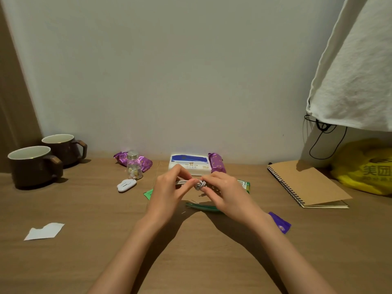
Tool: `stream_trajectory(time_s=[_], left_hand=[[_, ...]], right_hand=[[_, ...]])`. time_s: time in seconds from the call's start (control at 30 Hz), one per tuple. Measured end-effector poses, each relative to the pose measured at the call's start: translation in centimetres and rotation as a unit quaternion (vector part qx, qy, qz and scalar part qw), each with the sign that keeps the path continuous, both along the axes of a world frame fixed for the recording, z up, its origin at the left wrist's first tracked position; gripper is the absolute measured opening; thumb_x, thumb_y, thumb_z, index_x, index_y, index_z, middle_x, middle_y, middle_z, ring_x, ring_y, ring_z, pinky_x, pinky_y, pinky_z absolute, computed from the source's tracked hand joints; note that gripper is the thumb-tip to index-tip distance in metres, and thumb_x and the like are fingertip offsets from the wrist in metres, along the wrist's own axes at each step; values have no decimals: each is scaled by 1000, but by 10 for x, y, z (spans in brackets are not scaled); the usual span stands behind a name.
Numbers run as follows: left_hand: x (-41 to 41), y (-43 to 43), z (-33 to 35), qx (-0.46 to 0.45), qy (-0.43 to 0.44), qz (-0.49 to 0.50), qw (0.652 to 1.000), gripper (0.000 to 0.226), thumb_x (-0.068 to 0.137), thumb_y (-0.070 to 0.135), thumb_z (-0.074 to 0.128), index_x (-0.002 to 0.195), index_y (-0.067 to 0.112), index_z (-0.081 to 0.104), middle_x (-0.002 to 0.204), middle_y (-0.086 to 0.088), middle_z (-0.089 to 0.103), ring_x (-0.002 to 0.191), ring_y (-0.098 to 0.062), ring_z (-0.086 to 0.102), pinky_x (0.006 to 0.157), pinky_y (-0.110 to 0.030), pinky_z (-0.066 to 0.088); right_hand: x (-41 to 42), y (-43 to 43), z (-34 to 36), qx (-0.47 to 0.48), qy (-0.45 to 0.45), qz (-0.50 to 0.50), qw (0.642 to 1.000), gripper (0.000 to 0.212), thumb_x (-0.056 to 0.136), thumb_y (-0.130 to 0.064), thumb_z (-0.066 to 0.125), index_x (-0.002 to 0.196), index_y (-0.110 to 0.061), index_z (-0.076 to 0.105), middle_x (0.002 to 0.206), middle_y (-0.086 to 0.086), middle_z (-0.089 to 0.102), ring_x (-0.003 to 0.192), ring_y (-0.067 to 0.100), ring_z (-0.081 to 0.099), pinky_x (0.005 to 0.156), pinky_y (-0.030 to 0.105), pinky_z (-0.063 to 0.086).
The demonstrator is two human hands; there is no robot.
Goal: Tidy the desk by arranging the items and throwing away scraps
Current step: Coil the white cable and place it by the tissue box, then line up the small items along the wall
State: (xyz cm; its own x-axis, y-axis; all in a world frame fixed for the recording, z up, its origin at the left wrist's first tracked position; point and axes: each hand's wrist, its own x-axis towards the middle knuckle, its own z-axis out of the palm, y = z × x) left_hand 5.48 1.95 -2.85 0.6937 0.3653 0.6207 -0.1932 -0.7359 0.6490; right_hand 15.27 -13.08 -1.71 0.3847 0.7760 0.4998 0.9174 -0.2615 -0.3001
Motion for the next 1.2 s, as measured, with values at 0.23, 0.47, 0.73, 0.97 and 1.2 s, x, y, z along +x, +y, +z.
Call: stream_trajectory(time_s=[0.23,0.47,0.73,0.97,1.2], left_hand=[[4,-1,5,-118,-4,50,992,28,95,39,44,119,27,52,114,12,56,95,1,54,62,-5,45],[41,13,1,10,134,84,987,39,95,25,49,134,26,46,139,3,47,129,-15,39,105,-35,34],[70,23,-15,31,162,102,981,43,96,23,48,138,21,44,143,1,44,134,-15,35,111,-36,30],[75,33,-27,36,168,112,979,44,95,27,49,138,23,44,144,2,44,134,-16,36,111,-37,31],[73,27,-26,31,168,101,980,45,96,26,49,140,22,42,144,1,42,135,-16,33,111,-36,30]], right_hand=[[27,-19,18,120,70,-123,983,17,90,-20,63,102,-14,73,85,3,70,75,19,62,70,40,53],[105,-28,13,119,237,-303,915,25,88,-28,65,104,-10,74,84,3,72,72,11,62,64,27,50],[159,-16,-9,67,279,-394,873,23,85,-29,67,77,-8,74,68,4,66,65,16,60,59,29,50],[166,3,-21,44,290,-420,859,25,79,-32,71,71,-8,71,62,2,63,55,12,53,46,22,37],[161,10,-24,9,262,-371,891,23,82,-32,71,93,-12,76,84,4,73,71,12,63,62,28,54]])
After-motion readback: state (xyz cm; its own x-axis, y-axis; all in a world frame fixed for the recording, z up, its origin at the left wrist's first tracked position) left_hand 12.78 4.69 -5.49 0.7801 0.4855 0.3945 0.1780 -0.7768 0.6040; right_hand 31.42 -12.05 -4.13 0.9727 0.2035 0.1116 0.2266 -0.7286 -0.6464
